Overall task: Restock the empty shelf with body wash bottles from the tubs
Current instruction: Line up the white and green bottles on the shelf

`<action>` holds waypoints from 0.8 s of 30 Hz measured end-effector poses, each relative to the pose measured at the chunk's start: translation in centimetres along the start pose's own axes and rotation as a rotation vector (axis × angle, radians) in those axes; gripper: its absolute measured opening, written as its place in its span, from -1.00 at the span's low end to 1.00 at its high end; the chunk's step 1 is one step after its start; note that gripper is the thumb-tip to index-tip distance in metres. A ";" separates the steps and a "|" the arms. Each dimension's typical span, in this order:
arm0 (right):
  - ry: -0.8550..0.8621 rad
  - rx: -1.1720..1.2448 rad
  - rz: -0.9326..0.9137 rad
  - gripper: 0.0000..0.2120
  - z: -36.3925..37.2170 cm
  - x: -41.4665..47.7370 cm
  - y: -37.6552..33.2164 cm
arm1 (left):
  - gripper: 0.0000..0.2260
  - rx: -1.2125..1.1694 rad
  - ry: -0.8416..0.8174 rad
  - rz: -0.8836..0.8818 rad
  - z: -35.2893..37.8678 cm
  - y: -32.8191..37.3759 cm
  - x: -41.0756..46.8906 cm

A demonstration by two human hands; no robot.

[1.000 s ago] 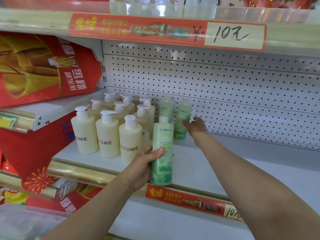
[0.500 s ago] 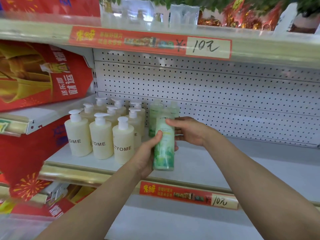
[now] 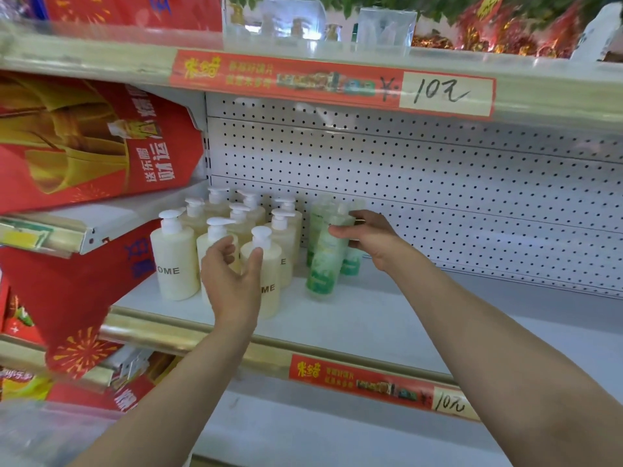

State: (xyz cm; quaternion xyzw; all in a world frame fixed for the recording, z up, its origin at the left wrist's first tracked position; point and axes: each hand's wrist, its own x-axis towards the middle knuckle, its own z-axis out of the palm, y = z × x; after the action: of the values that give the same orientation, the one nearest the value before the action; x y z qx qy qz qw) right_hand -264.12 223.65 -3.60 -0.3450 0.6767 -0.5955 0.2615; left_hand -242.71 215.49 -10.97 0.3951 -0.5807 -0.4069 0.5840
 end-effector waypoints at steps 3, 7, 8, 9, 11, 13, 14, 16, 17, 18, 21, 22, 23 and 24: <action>0.023 -0.074 -0.022 -0.43 0.9 1.5 1.1 | -0.55 0.084 -0.100 0.056 0.3 -0.9 1.0; 0.060 -0.116 -0.041 -0.32 1.8 3.1 2.5 | -0.59 0.119 -0.146 0.082 0.7 -1.3 1.3; 0.065 -0.122 -0.045 -0.33 2.0 3.2 2.7 | -0.60 0.124 -0.150 0.072 0.8 -1.4 1.4; 0.065 -0.130 -0.045 -0.33 2.1 3.4 2.7 | -0.60 0.124 -0.151 0.069 0.8 -1.5 1.5; 0.036 -0.155 -0.060 -0.36 2.4 3.7 2.6 | -0.62 0.122 -0.156 0.079 0.8 -1.8 1.6; 0.010 -0.188 -0.081 -0.41 2.7 4.1 2.6 | -0.64 0.126 -0.157 0.095 0.7 -1.9 1.6; 0.004 -0.200 -0.085 -0.43 2.8 4.4 2.6 | -0.65 0.126 -0.156 0.102 0.7 -1.9 1.6; 0.005 -0.220 -0.090 -0.44 2.9 4.8 2.8 | -0.66 0.122 -0.153 0.112 0.7 -1.9 1.5; 0.005 -0.231 -0.087 -0.41 3.0 4.9 2.9 | -0.66 0.119 -0.150 0.112 0.8 -1.9 1.4; 0.002 -0.244 -0.082 -0.38 3.0 5.0 3.0 | -0.66 0.118 -0.148 0.111 0.8 -1.9 1.4; -0.004 -0.270 -0.078 -0.35 3.1 5.0 3.0 | -0.64 0.119 -0.152 0.107 0.8 -1.9 1.3; 0.001 -0.276 -0.080 -0.37 3.2 4.8 2.9 | -0.64 0.115 -0.156 0.099 0.8 -1.9 1.3; 0.010 -0.284 -0.080 -0.40 3.2 4.6 2.7 | -0.63 0.114 -0.159 0.091 0.8 -1.9 1.3; 0.023 -0.291 -0.074 -0.40 3.2 4.6 2.7 | -0.63 0.118 -0.160 0.085 0.8 -1.8 1.3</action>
State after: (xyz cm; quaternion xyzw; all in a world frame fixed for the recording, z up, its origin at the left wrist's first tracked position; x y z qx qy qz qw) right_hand -264.95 218.19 -6.54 -0.3971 0.7456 -0.5043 0.1792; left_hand -243.55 213.65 -12.21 0.3700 -0.6647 -0.3771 0.5283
